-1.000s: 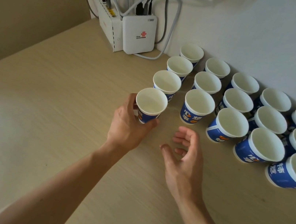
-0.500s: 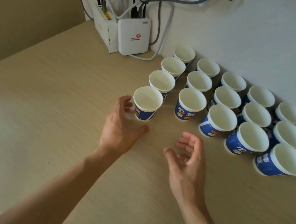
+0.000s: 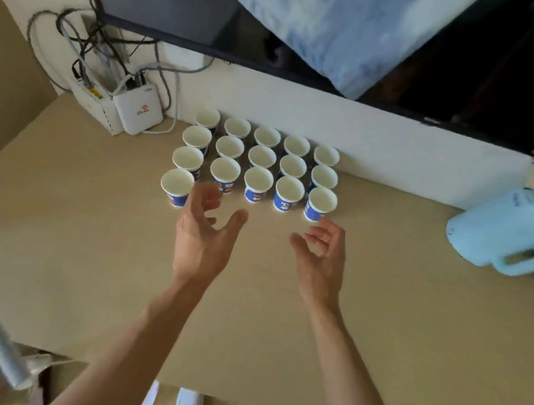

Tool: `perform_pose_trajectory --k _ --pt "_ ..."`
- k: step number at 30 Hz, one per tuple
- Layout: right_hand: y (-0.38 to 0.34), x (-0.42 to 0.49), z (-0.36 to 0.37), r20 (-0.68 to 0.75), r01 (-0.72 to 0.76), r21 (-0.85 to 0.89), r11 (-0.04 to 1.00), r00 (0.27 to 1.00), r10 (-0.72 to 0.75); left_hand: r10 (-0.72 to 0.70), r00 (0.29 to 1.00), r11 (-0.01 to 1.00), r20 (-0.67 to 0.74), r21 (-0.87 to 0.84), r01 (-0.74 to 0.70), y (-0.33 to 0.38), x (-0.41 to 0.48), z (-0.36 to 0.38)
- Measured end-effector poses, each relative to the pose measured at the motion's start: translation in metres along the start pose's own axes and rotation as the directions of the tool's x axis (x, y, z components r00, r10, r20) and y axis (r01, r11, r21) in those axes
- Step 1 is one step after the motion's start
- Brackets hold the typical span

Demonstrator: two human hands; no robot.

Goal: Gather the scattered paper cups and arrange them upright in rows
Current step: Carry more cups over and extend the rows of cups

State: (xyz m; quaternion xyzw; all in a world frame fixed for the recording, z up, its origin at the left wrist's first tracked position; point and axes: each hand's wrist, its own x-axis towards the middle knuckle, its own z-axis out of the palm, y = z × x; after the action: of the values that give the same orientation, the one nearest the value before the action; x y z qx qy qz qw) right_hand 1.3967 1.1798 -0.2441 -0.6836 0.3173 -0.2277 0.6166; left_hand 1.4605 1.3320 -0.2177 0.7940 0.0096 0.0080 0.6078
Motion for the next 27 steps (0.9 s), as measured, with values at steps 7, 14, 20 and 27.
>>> perform_pose_trajectory --k 7,14,20,27 --pt "-0.029 -0.041 -0.118 -0.137 -0.051 0.115 0.992 0.988 0.066 0.057 0.978 0.997 0.2 -0.058 -0.047 0.077 -0.105 0.043" --pt "-0.034 -0.068 -0.27 -0.262 0.003 0.216 0.976 0.964 0.055 0.103 0.934 0.992 0.341 -0.107 -0.07 0.121 -0.222 0.125" --pt "-0.03 -0.088 -0.391 -0.352 0.03 0.262 0.965 0.934 0.067 0.121 0.9 0.988 0.418 -0.138 -0.069 0.144 -0.302 0.192" --pt "-0.021 -0.089 -0.477 -0.399 -0.024 0.289 0.957 0.906 0.143 0.15 0.848 0.987 0.508 -0.132 -0.095 0.16 -0.345 0.26"
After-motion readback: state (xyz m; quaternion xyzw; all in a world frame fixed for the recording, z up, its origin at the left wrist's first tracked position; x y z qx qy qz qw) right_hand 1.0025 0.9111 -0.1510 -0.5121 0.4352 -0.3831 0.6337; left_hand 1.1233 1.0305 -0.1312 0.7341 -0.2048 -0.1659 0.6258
